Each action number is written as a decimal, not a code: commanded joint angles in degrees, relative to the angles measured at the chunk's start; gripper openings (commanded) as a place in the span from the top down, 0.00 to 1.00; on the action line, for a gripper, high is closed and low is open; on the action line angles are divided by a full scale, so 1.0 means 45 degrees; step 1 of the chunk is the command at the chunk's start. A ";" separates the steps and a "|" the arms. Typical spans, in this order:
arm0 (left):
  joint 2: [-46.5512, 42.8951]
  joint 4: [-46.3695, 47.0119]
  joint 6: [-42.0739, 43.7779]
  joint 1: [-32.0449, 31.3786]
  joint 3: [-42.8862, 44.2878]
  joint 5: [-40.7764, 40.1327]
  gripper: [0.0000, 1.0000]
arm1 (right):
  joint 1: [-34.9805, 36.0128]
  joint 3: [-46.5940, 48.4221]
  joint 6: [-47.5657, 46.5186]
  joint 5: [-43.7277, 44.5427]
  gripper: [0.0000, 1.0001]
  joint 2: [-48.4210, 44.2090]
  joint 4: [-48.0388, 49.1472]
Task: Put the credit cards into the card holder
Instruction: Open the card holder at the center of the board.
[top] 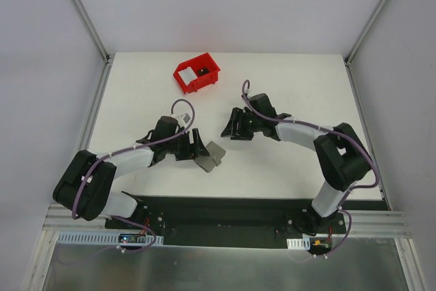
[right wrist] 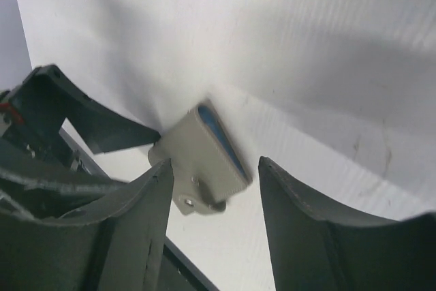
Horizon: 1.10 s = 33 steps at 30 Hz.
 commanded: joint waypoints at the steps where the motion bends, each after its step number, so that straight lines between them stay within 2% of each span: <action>1: -0.0301 -0.0501 -0.0118 -0.0092 0.0230 -0.0310 0.27 | 0.0222 -0.1318 0.0252 0.0123 0.45 -0.1484 -0.0712; 7: 0.0441 -0.0638 -0.0058 -0.0150 0.0759 0.0061 0.30 | 0.0886 -0.2259 0.1231 -0.0094 0.50 -0.1330 0.0402; 14: 0.0149 -0.0619 -0.0390 -0.0872 0.0408 -0.0133 0.32 | 0.1336 -0.1206 0.1642 -0.0445 0.52 -0.0042 0.0910; 21: -0.0280 -0.0657 -0.0995 -0.1498 0.0018 -0.0952 0.32 | 0.1297 -0.0170 0.1057 -0.0406 0.55 0.0526 0.0580; 27: -0.1080 -0.1496 -0.1016 -0.1498 0.0095 -0.2261 0.31 | 0.1395 -0.0208 -0.0328 0.1211 0.45 -0.0623 -0.1272; 33: -0.1823 -0.2551 -0.0918 -0.1498 0.0485 -0.3706 0.29 | 0.2135 0.0493 -0.1287 0.3223 0.41 -0.1076 -0.3345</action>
